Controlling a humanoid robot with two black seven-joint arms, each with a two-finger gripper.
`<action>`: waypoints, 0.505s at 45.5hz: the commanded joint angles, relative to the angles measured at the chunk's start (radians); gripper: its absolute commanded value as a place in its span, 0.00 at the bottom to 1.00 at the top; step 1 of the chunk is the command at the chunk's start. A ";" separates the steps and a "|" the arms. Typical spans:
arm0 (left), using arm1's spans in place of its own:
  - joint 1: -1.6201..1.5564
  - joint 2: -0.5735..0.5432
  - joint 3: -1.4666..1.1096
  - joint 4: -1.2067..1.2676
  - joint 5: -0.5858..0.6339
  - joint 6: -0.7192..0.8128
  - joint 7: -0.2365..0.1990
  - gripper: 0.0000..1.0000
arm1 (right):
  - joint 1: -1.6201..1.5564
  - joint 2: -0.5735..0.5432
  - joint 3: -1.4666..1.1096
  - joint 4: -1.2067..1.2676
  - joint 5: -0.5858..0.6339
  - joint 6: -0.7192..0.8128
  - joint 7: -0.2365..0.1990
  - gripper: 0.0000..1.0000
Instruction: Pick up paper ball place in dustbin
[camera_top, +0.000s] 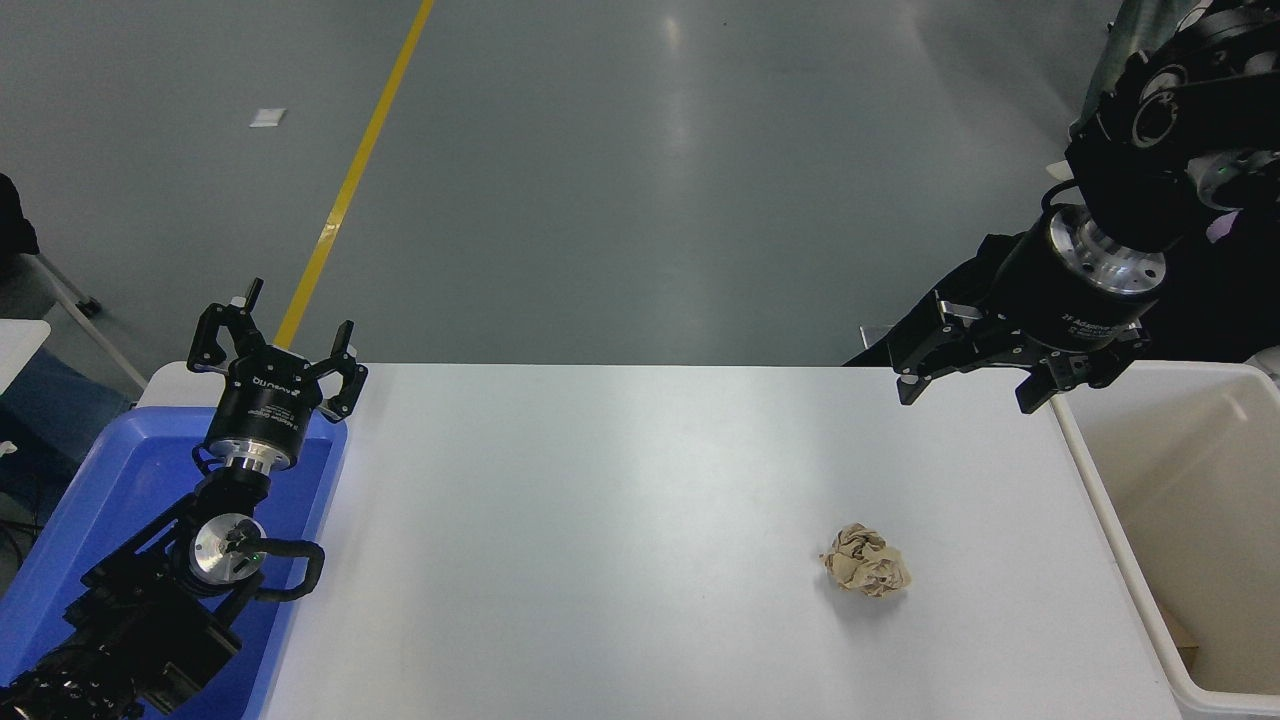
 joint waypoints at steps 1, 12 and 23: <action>0.000 0.000 0.000 0.000 0.000 0.000 0.001 0.98 | 0.000 0.000 0.001 -0.001 0.000 0.000 0.000 1.00; -0.001 0.002 0.000 0.000 0.000 0.000 0.000 0.98 | 0.000 -0.002 -0.001 0.000 0.000 0.000 0.000 1.00; 0.000 0.002 0.000 0.000 0.000 0.000 -0.002 0.98 | 0.001 -0.002 0.001 0.000 0.000 0.000 0.000 1.00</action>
